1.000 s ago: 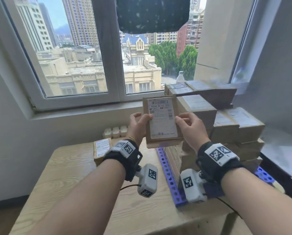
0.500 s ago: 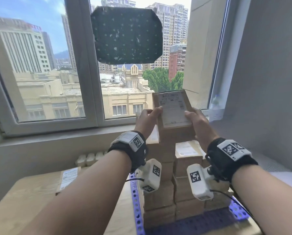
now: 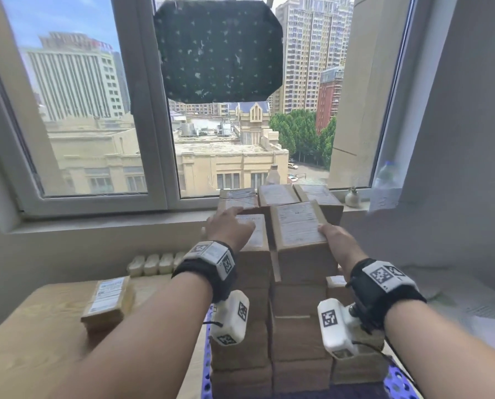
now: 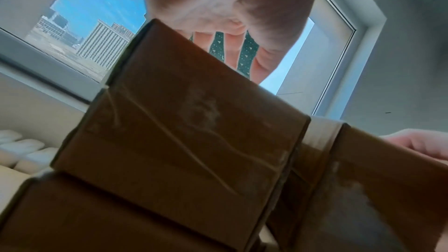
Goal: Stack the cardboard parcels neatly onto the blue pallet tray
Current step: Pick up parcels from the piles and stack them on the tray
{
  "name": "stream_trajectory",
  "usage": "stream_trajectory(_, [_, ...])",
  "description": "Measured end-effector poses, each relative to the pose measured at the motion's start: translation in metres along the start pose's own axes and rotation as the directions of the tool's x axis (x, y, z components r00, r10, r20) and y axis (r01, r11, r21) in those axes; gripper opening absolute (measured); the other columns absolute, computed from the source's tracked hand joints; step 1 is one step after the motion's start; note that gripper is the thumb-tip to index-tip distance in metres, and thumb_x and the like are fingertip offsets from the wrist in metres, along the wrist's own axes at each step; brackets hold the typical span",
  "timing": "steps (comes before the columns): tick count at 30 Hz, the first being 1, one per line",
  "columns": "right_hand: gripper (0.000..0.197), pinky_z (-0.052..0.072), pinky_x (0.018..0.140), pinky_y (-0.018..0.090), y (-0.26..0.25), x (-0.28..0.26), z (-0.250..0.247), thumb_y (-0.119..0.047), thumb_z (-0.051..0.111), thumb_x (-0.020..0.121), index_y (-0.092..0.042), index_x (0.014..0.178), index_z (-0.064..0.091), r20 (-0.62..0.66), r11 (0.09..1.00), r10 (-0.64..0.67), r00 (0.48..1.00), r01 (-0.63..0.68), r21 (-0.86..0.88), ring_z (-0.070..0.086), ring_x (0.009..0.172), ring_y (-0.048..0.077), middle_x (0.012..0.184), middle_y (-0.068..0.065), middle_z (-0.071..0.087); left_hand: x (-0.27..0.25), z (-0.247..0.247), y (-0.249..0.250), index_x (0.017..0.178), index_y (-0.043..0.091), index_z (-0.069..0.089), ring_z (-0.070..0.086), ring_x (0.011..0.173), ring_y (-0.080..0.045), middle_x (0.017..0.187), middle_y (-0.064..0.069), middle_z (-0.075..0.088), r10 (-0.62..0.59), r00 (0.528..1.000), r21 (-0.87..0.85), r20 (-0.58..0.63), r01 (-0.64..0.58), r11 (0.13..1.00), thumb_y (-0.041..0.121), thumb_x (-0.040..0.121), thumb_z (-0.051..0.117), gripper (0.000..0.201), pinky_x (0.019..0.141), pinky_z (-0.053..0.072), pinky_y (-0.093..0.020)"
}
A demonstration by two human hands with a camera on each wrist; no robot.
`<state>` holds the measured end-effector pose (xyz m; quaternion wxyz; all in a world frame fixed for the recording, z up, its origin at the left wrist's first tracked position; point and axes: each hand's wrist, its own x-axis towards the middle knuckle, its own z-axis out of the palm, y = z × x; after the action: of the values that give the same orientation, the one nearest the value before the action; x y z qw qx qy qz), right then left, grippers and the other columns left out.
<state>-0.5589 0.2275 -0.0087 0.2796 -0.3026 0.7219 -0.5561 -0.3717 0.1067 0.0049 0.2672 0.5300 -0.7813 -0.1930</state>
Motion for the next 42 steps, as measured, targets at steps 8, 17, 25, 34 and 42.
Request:
stream_trajectory(8, [0.041, 0.044, 0.088, 0.037, -0.011, -0.002, 0.003, -0.031, 0.041, 0.101, -0.001, 0.127, 0.053, 0.020, 0.982, 0.065, 0.998, -0.060, -0.177, 0.051, 0.111, 0.031, 0.109, 0.010, 0.048, -0.004, 0.006, 0.002, 0.129, 0.035, 0.059, 0.046, 0.131, -0.025, 0.141, -0.002, 0.054, -0.097, 0.992, 0.031, 0.075, 0.095, 0.995, 0.044, 0.079, 0.060, 0.051, 0.110, 0.039, -0.042])
stream_trajectory(17, [0.038, 0.039, 0.092, 0.034, -0.015, -0.001, 0.008, -0.036, 0.041, 0.098, -0.013, 0.126, 0.055, 0.034, 0.930, -0.081, 0.996, 0.088, -0.357, 0.050, 0.107, 0.027, 0.124, 0.010, 0.058, -0.004, 0.005, 0.001, 0.125, 0.035, 0.062, 0.049, 0.129, -0.022, 0.139, 0.001, 0.056, -0.087, 0.994, 0.032, 0.058, 0.086, 0.996, 0.042, 0.083, 0.059, 0.043, 0.111, 0.038, -0.038])
stream_trajectory(25, [0.043, 0.041, 0.103, 0.038, -0.062, -0.030, 0.044, -0.032, 0.048, 0.096, -0.020, 0.137, 0.051, 0.102, 0.684, -0.483, 0.869, 0.448, -0.577, 0.051, 0.125, 0.026, 0.139, 0.006, 0.053, -0.007, -0.021, -0.007, 0.127, 0.029, 0.062, 0.051, 0.126, -0.023, 0.137, 0.000, 0.058, -0.056, 0.998, 0.055, 0.008, 0.055, 0.997, 0.041, 0.090, 0.054, 0.039, 0.107, 0.040, -0.036])
stream_trajectory(34, [0.041, 0.042, 0.094, 0.033, -0.096, -0.062, 0.150, -0.028, 0.048, 0.095, -0.015, 0.134, 0.051, 0.381, 0.570, -0.471, 0.796, 0.604, -0.557, 0.053, 0.116, 0.026, 0.132, 0.009, 0.055, -0.007, -0.076, -0.078, 0.129, 0.028, 0.058, 0.048, 0.129, -0.022, 0.140, -0.001, 0.053, -0.143, 0.987, 0.074, -0.071, 0.148, 0.986, 0.036, 0.092, 0.052, 0.038, 0.107, 0.041, -0.039])
stream_trajectory(42, [0.041, 0.036, 0.105, 0.035, -0.100, -0.069, 0.275, -0.028, 0.048, 0.097, -0.016, 0.136, 0.052, 0.481, 0.539, -0.390, 0.785, 0.619, -0.572, 0.052, 0.123, 0.022, 0.135, 0.004, 0.056, 0.018, -0.131, -0.185, 0.129, 0.028, 0.057, 0.051, 0.126, -0.022, 0.136, 0.000, 0.056, -0.229, 0.970, 0.063, -0.085, 0.235, 0.970, 0.036, 0.092, 0.052, 0.037, 0.102, 0.041, -0.033])
